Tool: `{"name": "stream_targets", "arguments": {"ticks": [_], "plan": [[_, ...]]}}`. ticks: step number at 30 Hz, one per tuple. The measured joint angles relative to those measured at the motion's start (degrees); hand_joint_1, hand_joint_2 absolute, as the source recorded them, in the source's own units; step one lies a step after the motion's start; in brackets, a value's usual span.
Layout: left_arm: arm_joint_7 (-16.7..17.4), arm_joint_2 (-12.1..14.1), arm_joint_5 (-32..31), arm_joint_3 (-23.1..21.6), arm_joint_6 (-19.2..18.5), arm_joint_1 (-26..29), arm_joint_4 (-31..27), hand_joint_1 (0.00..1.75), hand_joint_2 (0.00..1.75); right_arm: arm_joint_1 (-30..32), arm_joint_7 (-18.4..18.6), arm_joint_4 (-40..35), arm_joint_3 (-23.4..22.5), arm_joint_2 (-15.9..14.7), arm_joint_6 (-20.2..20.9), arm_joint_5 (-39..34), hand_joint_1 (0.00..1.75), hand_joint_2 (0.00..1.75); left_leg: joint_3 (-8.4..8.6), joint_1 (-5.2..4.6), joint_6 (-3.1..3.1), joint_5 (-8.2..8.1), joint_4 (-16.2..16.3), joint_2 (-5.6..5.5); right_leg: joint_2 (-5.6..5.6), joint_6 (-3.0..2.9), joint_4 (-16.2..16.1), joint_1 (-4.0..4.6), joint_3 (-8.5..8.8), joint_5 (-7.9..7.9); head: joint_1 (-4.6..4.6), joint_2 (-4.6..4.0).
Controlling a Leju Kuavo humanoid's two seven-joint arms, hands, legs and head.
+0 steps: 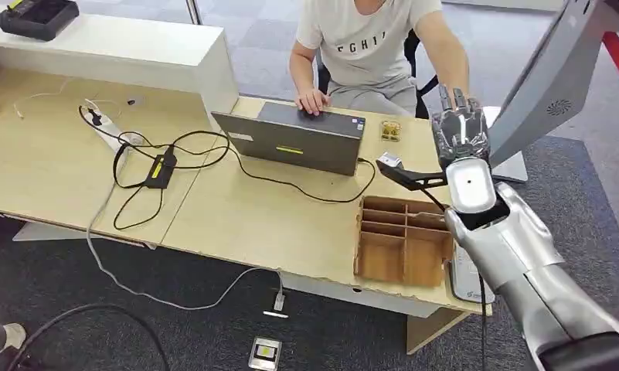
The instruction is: Pass the card to the sensor for recognition and then transmit it.
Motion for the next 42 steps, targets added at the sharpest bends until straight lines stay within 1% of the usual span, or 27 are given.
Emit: {"name": "stream_targets", "arguments": {"ticks": [7,10,13,15,19,24,29,32,35,42], "plan": [[0.00,0.00,0.28,-0.02,0.00,-0.08,0.00,0.00,1.75,0.23,0.18,-0.04,-0.22,-0.68,-2.47,-1.88,1.75,1.75,0.01,0.00,0.00,0.00,0.00,0.00,0.00,0.00,0.00,0.00,-0.01,0.00,0.00,0.00],[0.00,0.00,0.13,-0.02,0.00,-0.10,-0.09,0.00,1.75,1.16,1.00,-0.50,-1.03,-1.44,-5.39,-4.52,1.75,1.75,0.02,0.00,0.00,-0.01,0.01,0.00,0.00,0.00,-0.02,0.00,0.00,0.00,0.00,0.00],[0.00,0.00,-0.18,0.00,0.00,0.13,-0.26,0.00,1.75,3.60,1.86,-2.34,-2.47,-2.91,-8.77,-7.17,1.75,1.75,0.02,-0.01,0.01,-0.02,0.01,-0.01,0.00,0.01,-0.03,0.00,0.00,0.00,-0.02,0.00],[0.00,0.00,-0.31,0.00,0.00,0.26,-0.39,0.00,1.75,5.54,2.23,-3.81,-3.43,-4.13,-9.77,-8.22,1.75,1.75,0.01,-0.01,0.02,-0.02,0.01,-0.01,0.00,0.00,-0.03,0.00,0.01,0.00,0.00,0.00],[0.00,0.02,-0.35,-0.02,0.00,0.53,-0.59,0.00,1.75,9.84,3.54,-7.35,-6.08,-7.13,-9.92,-9.75,1.75,1.75,0.04,-0.02,0.02,-0.03,0.02,-0.01,-0.01,0.01,-0.08,0.00,0.01,-0.01,0.00,0.00],[0.00,0.57,-0.07,-0.02,0.00,0.89,-0.59,0.00,1.75,17.86,5.27,-12.09,-11.70,-13.40,-10.08,-12.33,1.75,1.75,-0.03,-0.03,0.07,-0.07,0.02,-0.06,-0.07,0.03,-0.12,-0.02,0.05,-0.02,0.00,0.00],[0.00,1.40,-0.11,-0.11,-0.20,0.37,-0.55,0.00,1.75,25.41,5.97,-16.64,-16.88,-17.76,-11.80,-13.55,1.75,1.75,0.02,-0.03,0.09,-0.14,0.02,0.04,0.03,0.03,-0.12,-0.03,0.03,-0.02,-0.02,0.00],[0.00,1.81,-0.48,-0.13,-0.20,0.23,-0.55,0.00,1.75,29.59,6.21,-19.22,-19.17,-19.04,-12.88,-13.57,1.75,1.75,0.00,-0.02,0.09,-0.14,0.01,0.01,0.02,0.04,-0.12,-0.02,0.03,-0.04,-0.02,0.00],[0.00,2.10,-0.66,-0.15,-0.20,0.17,-0.55,0.00,1.75,32.27,6.47,-21.60,-21.23,-20.15,-13.05,-13.55,1.75,1.75,-0.03,-0.02,0.09,-0.14,-0.01,0.04,0.03,0.04,-0.12,-0.02,0.03,-0.04,-0.02,0.00],[0.00,2.80,-0.66,-0.15,-0.35,0.18,-0.39,0.00,1.75,36.16,5.88,-25.31,-23.58,-20.76,-12.85,-12.52,1.75,1.75,-0.04,-0.03,0.09,-0.13,-0.01,0.03,0.02,0.05,-0.12,-0.03,0.04,-0.04,0.00,0.00]]}}
